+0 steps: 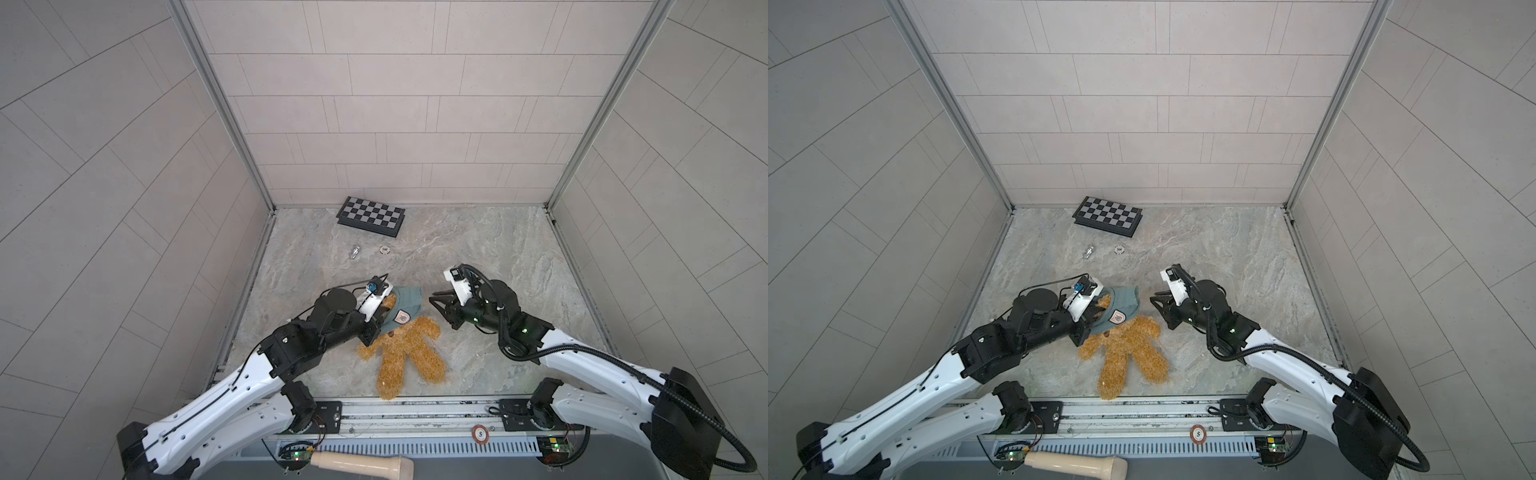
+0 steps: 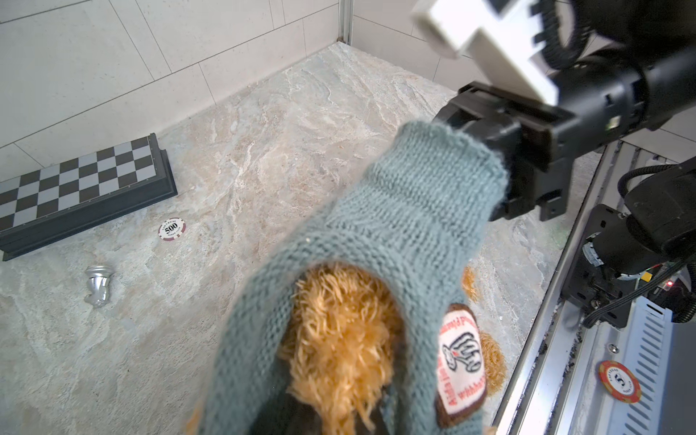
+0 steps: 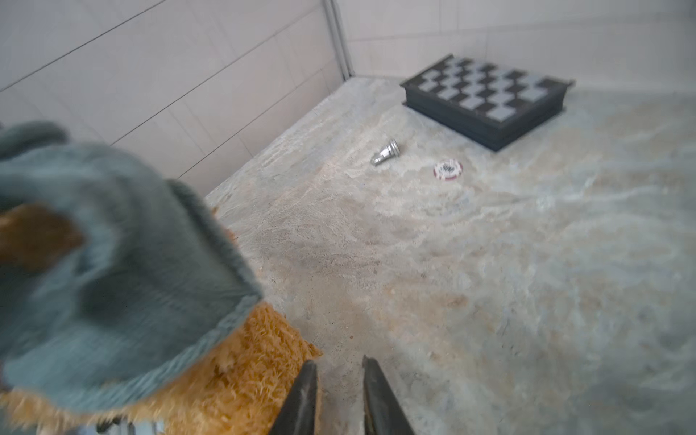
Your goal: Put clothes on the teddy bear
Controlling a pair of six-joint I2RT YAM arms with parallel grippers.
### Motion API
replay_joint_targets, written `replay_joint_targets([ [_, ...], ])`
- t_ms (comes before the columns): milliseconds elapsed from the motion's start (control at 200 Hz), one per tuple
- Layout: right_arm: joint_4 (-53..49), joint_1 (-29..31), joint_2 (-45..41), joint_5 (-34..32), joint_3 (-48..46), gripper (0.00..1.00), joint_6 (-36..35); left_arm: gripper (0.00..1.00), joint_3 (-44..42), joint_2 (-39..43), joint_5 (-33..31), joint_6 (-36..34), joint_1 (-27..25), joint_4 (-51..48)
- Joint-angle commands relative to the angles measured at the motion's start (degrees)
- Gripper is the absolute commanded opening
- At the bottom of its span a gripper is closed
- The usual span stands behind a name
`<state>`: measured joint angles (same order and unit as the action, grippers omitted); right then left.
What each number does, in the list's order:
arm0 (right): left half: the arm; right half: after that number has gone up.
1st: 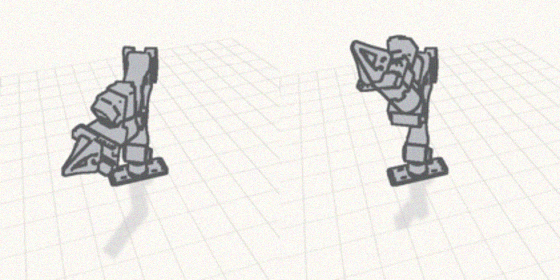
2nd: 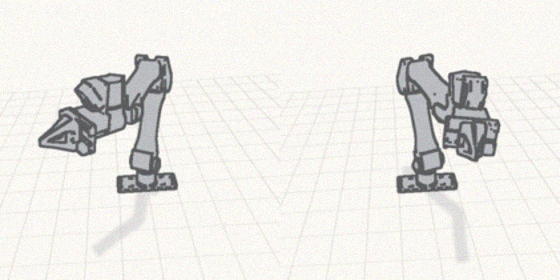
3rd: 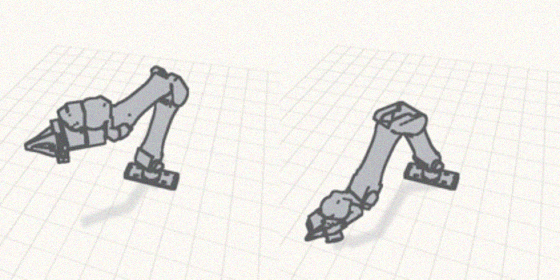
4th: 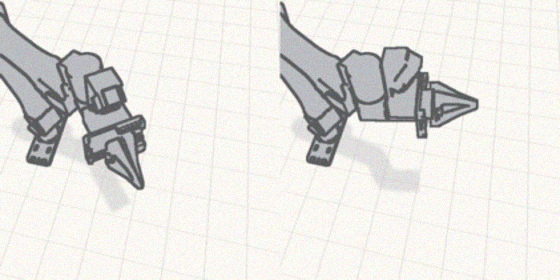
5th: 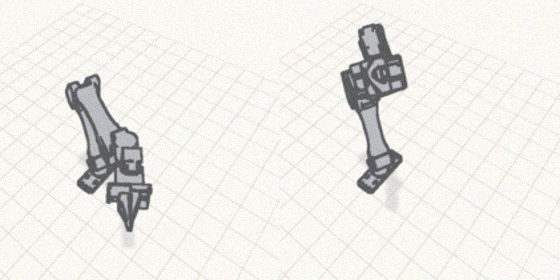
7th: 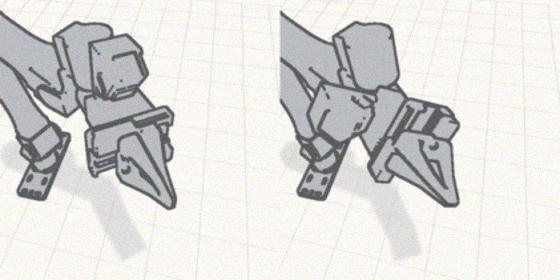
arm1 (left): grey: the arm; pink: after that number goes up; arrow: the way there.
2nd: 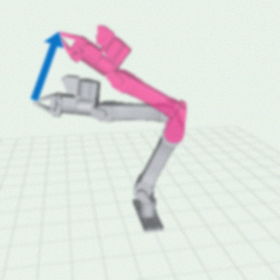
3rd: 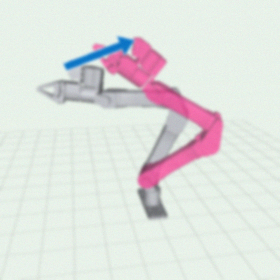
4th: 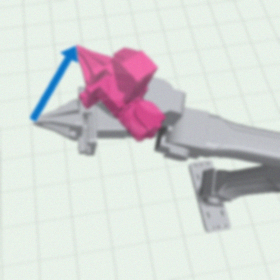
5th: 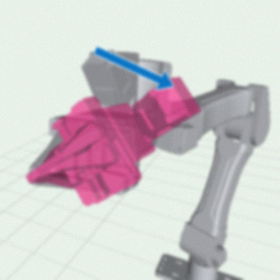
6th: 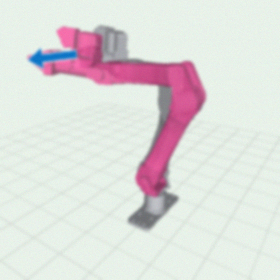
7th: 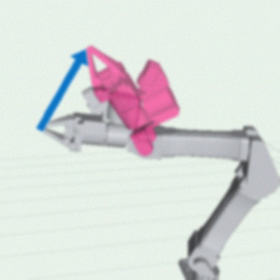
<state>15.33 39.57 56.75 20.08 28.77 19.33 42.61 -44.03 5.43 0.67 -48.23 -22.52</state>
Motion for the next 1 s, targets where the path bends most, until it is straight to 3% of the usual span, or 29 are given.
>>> replay_joint_targets([
  [0,10.5,1.4,-8.5,3.2,-5.2,0.44,-2.7,0.0,2.2,0.1,3.9,2.0,2.0,2.4],
  [100,6.8,4.6,-13.7,2.2,-6.8,0.5,-12.9,0.0,3.3,-0.4,11.0,4.7,6.1,3.0],
  [215,2.4,7.9,-13.7,0.7,-5.7,0.51,-27.3,0.0,4.9,-2.0,17.4,4.9,8.0,1.7],
  [385,4.2,8.1,-10.6,1.2,-2.8,0.43,-40.1,0.0,6.4,-4.3,22.6,3.1,8.2,-2.1],
  [681,0.6,13.4,-5.7,-1.1,1.7,0.27,-49.4,0.0,8.6,-6.2,24.0,3.1,8.5,-3.9],
  [991,1.2,15.2,-3.5,-4.0,1.8,0.31,-52.2,0.0,8.6,-5.5,28.0,4.2,11.7,-3.4],
])
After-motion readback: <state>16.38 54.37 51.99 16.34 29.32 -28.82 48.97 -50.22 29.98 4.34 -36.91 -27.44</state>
